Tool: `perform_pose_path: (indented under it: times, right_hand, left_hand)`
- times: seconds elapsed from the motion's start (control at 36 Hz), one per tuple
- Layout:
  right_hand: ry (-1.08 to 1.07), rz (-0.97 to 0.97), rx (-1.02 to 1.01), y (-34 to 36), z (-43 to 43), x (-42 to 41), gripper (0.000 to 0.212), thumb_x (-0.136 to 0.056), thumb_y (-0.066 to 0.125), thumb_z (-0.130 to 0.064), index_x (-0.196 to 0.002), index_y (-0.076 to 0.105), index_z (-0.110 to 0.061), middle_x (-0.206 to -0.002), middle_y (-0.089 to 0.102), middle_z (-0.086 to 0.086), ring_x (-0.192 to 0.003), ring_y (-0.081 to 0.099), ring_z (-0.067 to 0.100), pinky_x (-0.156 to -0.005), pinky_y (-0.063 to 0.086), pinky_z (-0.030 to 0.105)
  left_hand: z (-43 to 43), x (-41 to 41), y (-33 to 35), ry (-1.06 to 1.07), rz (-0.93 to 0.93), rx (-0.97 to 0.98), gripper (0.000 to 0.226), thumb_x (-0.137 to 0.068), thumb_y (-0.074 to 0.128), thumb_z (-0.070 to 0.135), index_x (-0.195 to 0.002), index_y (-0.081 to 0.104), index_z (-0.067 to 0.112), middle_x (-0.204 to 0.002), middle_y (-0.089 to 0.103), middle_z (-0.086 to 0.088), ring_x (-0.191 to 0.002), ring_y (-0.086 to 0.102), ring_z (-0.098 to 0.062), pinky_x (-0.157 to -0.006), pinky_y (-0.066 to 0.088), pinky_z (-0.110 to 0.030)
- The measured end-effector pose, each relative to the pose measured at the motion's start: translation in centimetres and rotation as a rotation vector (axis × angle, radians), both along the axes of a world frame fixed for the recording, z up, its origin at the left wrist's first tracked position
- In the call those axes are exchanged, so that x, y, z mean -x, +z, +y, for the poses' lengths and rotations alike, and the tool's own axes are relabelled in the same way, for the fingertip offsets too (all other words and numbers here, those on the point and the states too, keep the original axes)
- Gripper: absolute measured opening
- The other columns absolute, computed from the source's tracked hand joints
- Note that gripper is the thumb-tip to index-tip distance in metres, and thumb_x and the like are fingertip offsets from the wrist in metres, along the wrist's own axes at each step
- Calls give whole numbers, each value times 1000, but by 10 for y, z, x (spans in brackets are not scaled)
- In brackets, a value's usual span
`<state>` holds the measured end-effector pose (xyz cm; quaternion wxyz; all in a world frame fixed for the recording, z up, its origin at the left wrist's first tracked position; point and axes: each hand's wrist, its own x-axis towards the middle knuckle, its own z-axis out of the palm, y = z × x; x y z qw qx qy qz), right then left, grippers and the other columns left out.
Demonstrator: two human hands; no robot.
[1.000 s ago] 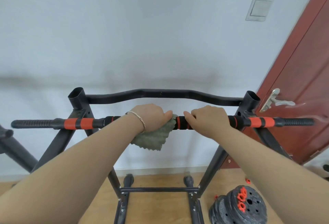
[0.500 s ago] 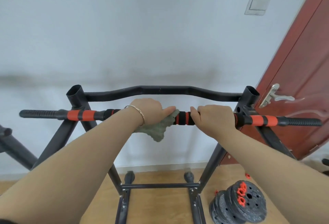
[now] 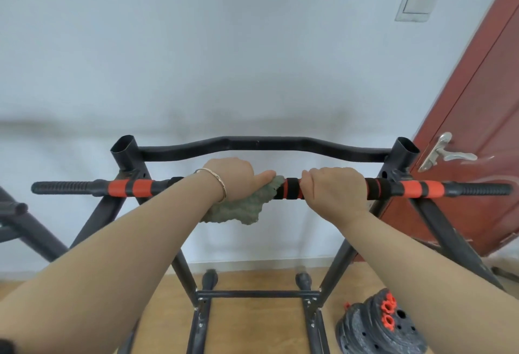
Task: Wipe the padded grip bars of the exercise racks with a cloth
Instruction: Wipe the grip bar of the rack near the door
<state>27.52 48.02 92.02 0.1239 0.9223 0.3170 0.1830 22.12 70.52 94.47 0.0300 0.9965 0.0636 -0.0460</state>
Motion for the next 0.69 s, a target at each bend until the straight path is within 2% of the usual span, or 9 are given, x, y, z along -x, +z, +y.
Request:
perform_pose_path:
  times: [0.11,0.22,0.28,0.36,0.44,0.5,0.61,0.67,0.69]
  right_hand:
    - [10,101,-18,11,6,-3,17,-89,48,-22,-73,48,-16,-55,42,-3,-50,46,20,-49,32,24]
    - [-213,758,-199,42,27,-22,43,-93,29,-40,-78,62,-16,-56,69,-1,-53,67,18,-62,51,30]
    - [-238,944,-236,49,36,-25,53,-97,26,-45,-86,65,-11,-58,72,3,-54,72,19,-71,56,32]
    - [-170,783,-166,43,32,-22,41,-95,33,-37,-88,61,-7,-51,65,2,-47,66,24,-57,52,30]
    - [87,218,38,22,15,-8,15,-94,48,-25,-100,52,-12,-61,49,-1,-53,52,25,-46,34,26]
    - [74,99,-23,8,7,11,29,-98,40,-30,-83,59,-13,-57,44,-3,-47,45,21,-48,40,25]
    - [12,200,-140,12,12,12,17,-86,58,-17,-75,46,-13,-56,43,-2,-47,44,21,-48,36,24]
    - [-142,462,-252,28,23,-2,13,-87,49,-21,-78,48,-13,-59,56,-1,-53,53,21,-50,36,26]
    - [-185,569,-294,36,31,-7,23,-89,41,-29,-79,54,-13,-58,64,0,-52,60,22,-54,41,27]
  left_hand:
    - [-7,6,-3,-24,-131,-101,82,-72,-2,74,-63,57,18,-62,57,0,-58,54,-18,-52,32,-31]
    - [-10,12,-1,-138,-118,-241,89,-59,-7,62,-100,61,20,-69,53,-1,-58,47,-19,-49,26,-30]
    - [-10,15,0,-149,-146,-268,85,-63,-6,56,-103,60,21,-69,52,-1,-57,45,-19,-48,27,-29]
    - [-8,16,-1,-110,-162,-225,81,-71,-9,61,-83,60,20,-65,53,0,-56,48,-19,-50,31,-29]
    - [-4,15,-3,-61,-166,-170,60,-90,10,65,-60,47,28,-63,56,0,-58,53,-18,-53,36,-31]
    - [1,16,-5,-29,-150,-136,67,-87,9,69,-61,52,25,-62,58,1,-59,55,-17,-53,34,-31]
    - [-1,11,-5,-28,-102,-160,66,-92,9,62,-78,58,20,-69,58,0,-62,54,-19,-53,32,-31]
    - [-3,9,-3,13,-88,-114,67,-94,10,60,-73,58,18,-71,59,-2,-65,56,-20,-55,33,-32]
    - [-4,8,-2,23,-89,-107,67,-94,10,59,-73,58,17,-72,59,-2,-66,56,-20,-55,33,-33]
